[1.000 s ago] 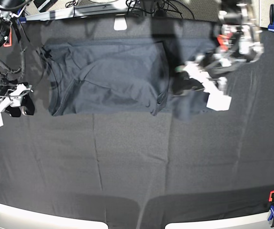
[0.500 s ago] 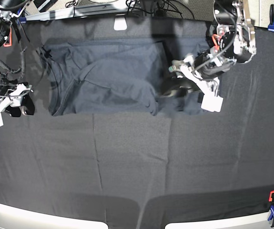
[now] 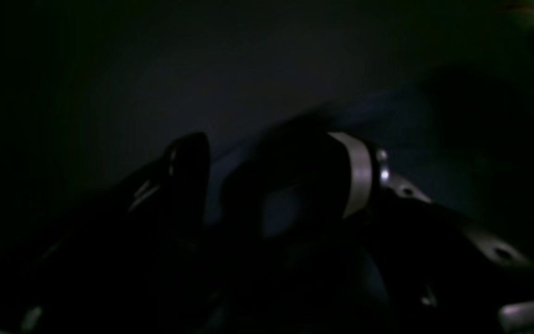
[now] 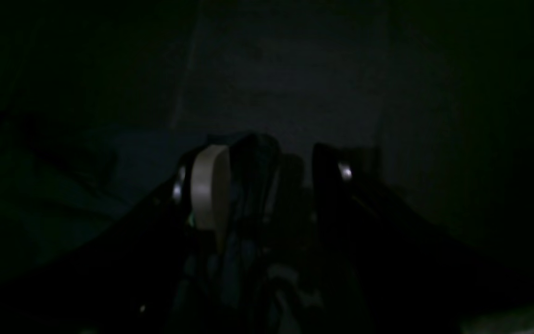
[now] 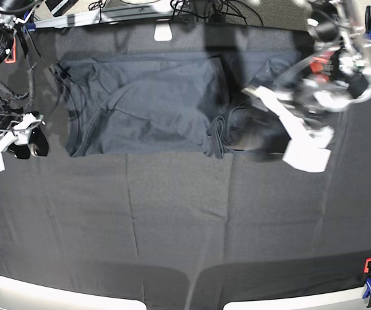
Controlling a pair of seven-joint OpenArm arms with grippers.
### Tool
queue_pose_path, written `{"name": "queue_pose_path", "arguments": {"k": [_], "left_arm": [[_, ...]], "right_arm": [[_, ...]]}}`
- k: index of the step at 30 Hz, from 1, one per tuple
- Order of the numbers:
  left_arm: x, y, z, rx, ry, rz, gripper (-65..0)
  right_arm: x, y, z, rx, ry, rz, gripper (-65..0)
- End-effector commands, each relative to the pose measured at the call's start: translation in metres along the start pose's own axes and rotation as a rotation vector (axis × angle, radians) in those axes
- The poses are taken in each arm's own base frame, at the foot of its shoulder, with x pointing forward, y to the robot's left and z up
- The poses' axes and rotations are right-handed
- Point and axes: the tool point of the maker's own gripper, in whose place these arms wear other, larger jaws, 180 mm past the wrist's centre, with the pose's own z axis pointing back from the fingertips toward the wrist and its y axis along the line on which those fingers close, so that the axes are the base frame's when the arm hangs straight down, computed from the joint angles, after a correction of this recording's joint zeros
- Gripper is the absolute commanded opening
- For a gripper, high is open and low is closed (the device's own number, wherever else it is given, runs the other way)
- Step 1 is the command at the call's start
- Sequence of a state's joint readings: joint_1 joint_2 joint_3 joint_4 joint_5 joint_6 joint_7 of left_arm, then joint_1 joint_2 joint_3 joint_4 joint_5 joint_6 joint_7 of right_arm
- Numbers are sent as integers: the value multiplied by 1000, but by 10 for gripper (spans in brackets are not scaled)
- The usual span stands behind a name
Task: Layout the t-shirt on the table in an organized manner, then fold the t-shirt properly
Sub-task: 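Grasp the shirt's other end with the left gripper and fold it inward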
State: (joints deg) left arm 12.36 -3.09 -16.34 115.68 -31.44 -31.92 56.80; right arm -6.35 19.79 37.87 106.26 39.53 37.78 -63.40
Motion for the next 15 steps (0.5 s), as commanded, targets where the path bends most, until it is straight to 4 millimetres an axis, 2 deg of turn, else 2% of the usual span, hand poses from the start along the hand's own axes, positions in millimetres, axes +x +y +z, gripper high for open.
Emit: {"name": "queue_pose_path", "arguments": {"k": [1, 5, 7, 9, 15], "left_arm": [[2, 2, 4, -11, -22, 7, -291], [-34, 12, 5, -4, 73, 54, -291], [-46, 5, 5, -46, 91, 95, -291], [-56, -18, 8, -153, 108, 135, -291], [-85, -105, 11, -449, 221, 169, -291]], "right_arm": [[15, 0, 5, 7, -44, 37, -368], [14, 0, 4, 6, -38, 37, -368], [14, 0, 4, 7, -38, 37, -368], [14, 0, 4, 7, -38, 37, -368], [14, 0, 4, 7, -39, 37, -368]]}}
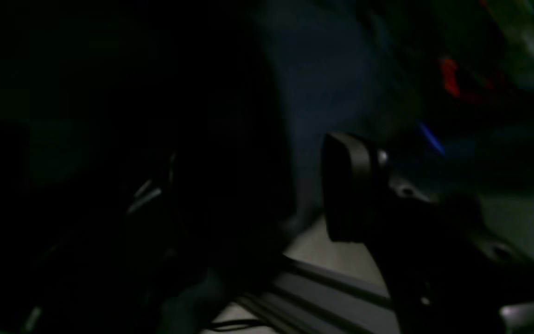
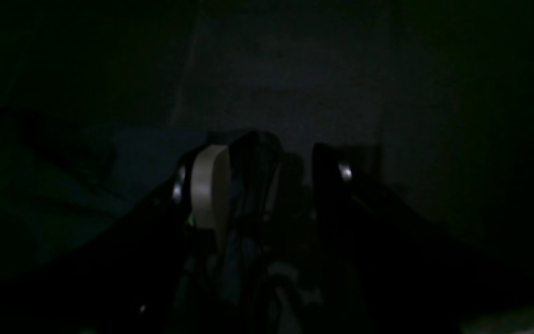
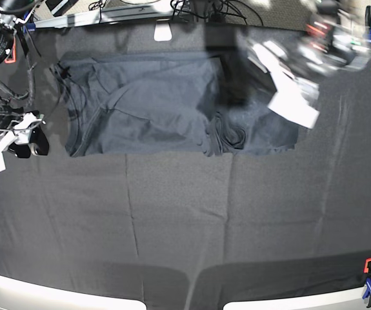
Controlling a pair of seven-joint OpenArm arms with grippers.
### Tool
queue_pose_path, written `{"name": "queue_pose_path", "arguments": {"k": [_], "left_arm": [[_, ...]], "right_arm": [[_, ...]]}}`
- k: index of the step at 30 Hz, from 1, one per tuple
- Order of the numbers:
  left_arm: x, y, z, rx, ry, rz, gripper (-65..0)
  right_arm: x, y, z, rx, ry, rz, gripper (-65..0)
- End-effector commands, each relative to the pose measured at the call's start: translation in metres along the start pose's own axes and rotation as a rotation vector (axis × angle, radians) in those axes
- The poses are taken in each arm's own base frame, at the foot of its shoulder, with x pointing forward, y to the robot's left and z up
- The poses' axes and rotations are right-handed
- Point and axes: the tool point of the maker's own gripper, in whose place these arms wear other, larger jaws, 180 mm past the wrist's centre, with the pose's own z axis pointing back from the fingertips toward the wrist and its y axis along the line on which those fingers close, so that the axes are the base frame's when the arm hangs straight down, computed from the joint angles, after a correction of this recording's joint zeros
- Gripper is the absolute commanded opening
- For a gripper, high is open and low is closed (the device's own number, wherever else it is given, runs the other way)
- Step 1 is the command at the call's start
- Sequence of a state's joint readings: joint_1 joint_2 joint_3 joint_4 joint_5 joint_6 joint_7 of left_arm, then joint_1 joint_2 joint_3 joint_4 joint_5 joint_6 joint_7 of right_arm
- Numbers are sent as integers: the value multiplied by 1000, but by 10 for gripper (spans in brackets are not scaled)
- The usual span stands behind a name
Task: Layout the t-shirt on the table in an organized manner, then fold the t-shirt properly
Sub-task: 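Grasp the shirt's other end with the left gripper and fold it inward, then release the folded end and raise the left gripper away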
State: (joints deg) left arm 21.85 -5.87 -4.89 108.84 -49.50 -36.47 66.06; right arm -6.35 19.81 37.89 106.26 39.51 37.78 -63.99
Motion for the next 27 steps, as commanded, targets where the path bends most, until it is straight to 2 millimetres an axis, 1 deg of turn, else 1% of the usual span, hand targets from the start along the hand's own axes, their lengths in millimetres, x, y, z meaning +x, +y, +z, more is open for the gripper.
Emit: {"name": "queue_pose_path", "arguments": {"k": [1, 3, 5, 7, 10, 11, 12, 14, 17, 19, 21, 25, 27], "left_arm": [[7, -15, -5, -53, -25, -23, -291], [9, -32, -15, -109, -18, -47, -291], [18, -42, -19, -153, -35, -65, -291], [34, -50, -18, -208, -79, -64, -291], [60, -61, -12, -292, -145, -64, -291], [66, -58, -10, -287, -158, -73, -291], [69, -51, -9, -257, -162, -89, -291], [70, -25, -9, -127, -152, -128, -291], [74, 18, -1, 83, -158, -140, -291], [78, 37, 5, 184, -174, -156, -291], [83, 44, 6, 232, -201, -170, -291], [93, 34, 0, 205, -253, -192, -292], [93, 34, -6, 228, -255, -216, -294]], "right_arm": [[16, 0, 5, 7, -49, 37, -368], [16, 0, 5, 7, -48, 37, -368], [16, 0, 5, 7, -48, 37, -368], [16, 0, 5, 7, -47, 37, -368], [16, 0, 5, 7, -48, 37, -368], [16, 0, 5, 7, -48, 37, -368], [16, 0, 5, 7, -47, 37, -368], [15, 0, 5, 7, -44, 37, -368], [15, 0, 5, 8, -45, 37, -368], [15, 1, 5, 10, -46, 36, -368], [16, 1, 5, 11, -47, 36, -368], [16, 1, 5, 13, -47, 35, -368], [15, 1, 5, 12, -45, 35, -368]]}}
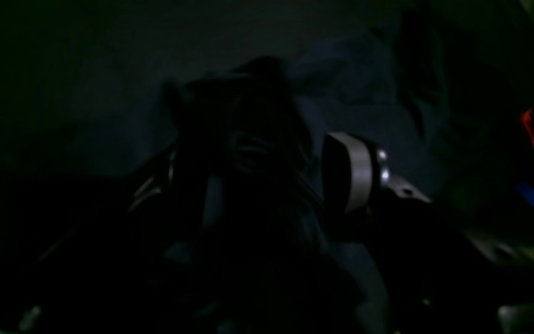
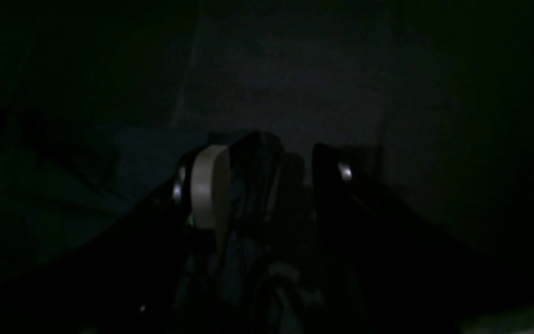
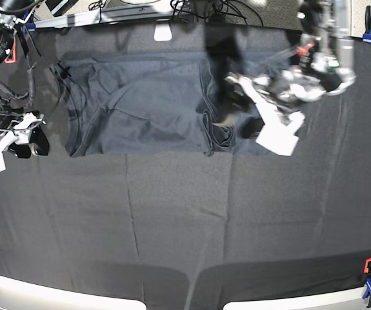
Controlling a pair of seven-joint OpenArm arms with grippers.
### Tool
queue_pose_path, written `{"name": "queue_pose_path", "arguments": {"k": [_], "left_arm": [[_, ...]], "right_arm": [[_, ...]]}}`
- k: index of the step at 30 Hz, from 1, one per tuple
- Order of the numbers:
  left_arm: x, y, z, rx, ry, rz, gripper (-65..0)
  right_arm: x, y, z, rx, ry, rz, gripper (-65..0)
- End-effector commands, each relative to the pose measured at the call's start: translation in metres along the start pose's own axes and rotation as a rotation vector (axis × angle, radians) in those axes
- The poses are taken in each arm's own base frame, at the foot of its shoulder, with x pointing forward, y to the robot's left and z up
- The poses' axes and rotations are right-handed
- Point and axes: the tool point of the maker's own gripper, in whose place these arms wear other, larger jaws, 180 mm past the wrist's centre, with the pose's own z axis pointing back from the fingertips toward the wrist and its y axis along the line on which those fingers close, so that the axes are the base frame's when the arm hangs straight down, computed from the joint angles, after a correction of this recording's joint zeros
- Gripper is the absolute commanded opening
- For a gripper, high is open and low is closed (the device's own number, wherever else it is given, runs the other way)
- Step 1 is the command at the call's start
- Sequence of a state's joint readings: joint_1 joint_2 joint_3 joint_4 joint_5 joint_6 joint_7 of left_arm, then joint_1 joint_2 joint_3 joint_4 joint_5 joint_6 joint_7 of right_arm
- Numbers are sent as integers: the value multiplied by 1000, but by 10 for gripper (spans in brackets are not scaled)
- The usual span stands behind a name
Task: Layout the t-shirt on the table in an organized manner, then fold the t-shirt properly
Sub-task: 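Release the folded end and raise the left gripper away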
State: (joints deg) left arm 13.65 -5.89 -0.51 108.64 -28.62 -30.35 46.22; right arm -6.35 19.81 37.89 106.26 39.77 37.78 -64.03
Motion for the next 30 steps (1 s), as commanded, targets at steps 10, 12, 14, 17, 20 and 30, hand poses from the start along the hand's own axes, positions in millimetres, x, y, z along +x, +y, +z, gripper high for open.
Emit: {"name": "queue_pose_path", "arguments": {"k": [10, 12, 14, 17, 20, 30], "left_arm": [[4, -12, -45, -27, 9, 11, -294], [5, -16, -56, -51, 20, 2, -294], [12, -21, -66, -70, 6, -5, -294], [19, -24, -79, -83, 3, 12, -294], [9, -25, -94, -87, 36, 44, -294], [37, -42, -84, -173, -27, 13, -294]], "right_arm": [[12, 1, 5, 9, -30, 35, -368], [11, 1, 4, 10, -29, 33, -368], [11, 2, 4, 13, -30, 31, -368], [13, 5, 4, 27, -41, 25, -368], [13, 5, 4, 29, -42, 25, -368], [13, 5, 4, 29, -42, 25, -368]]}}
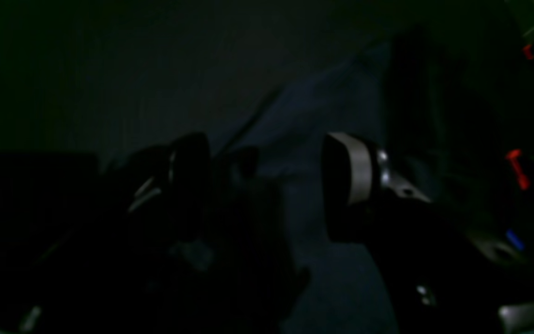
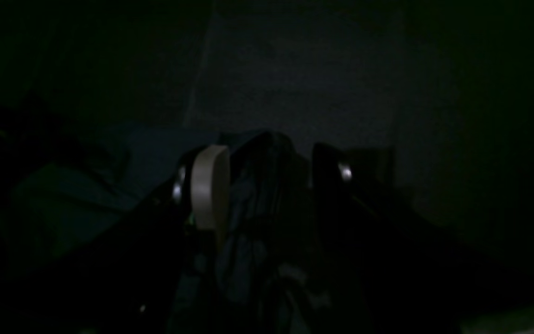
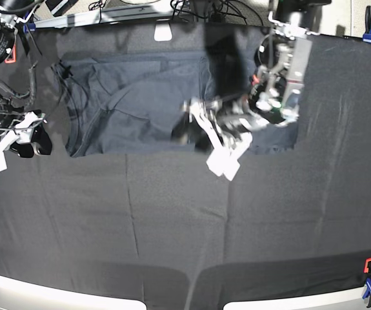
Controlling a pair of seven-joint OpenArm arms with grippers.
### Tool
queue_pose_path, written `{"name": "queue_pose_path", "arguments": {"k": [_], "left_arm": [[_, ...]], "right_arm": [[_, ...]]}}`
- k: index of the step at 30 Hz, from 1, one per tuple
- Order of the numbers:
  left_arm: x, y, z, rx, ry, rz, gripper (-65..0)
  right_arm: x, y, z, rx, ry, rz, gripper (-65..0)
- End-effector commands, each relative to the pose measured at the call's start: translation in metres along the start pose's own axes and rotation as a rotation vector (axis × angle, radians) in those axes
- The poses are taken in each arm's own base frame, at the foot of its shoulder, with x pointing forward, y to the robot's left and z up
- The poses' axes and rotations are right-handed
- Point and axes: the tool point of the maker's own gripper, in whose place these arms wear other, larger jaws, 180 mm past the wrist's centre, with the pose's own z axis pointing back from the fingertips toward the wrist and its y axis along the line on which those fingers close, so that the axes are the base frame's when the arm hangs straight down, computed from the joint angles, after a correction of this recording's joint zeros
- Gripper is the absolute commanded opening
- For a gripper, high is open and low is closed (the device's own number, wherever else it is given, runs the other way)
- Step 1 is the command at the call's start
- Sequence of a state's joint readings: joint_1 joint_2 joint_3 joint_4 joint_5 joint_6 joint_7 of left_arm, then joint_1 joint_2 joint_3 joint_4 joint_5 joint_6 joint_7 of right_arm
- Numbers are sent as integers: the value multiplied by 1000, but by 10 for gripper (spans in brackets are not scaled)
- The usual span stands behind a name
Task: Layout the t-shirt on the table in an organized manner, then fold the t-shirt properly
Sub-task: 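Release the folded end and raise the left gripper away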
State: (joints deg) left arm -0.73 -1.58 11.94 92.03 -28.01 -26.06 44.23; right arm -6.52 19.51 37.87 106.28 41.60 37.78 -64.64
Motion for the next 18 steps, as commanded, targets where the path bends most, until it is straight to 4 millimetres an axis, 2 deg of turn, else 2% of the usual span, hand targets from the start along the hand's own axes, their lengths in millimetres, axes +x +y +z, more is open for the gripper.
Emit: {"name": "queue_pose_path", "arguments": {"k": [1, 4, 6, 9, 14, 18], "left_arm": [[29, -8, 7, -15, -80, -51, -294], [51, -6, 30, 34, -127, -125, -294], [56, 4, 47, 77, -154, -129, -294], [53, 30, 73, 164, -178, -114, -294], [45, 81, 122, 301, -205, -56, -294], [37, 108, 161, 367, -223, -14, -294]], "right_arm": [[13, -1, 5, 2, -35, 38, -368], [4, 1, 6, 10, -12, 31, -367], [-5, 5, 8, 38, 0, 21, -334], [-16, 4, 14, 47, 35, 26, -284], [-26, -11, 21, 23, 93, 47, -284], [-44, -34, 17, 31, 147, -34, -283]]}}
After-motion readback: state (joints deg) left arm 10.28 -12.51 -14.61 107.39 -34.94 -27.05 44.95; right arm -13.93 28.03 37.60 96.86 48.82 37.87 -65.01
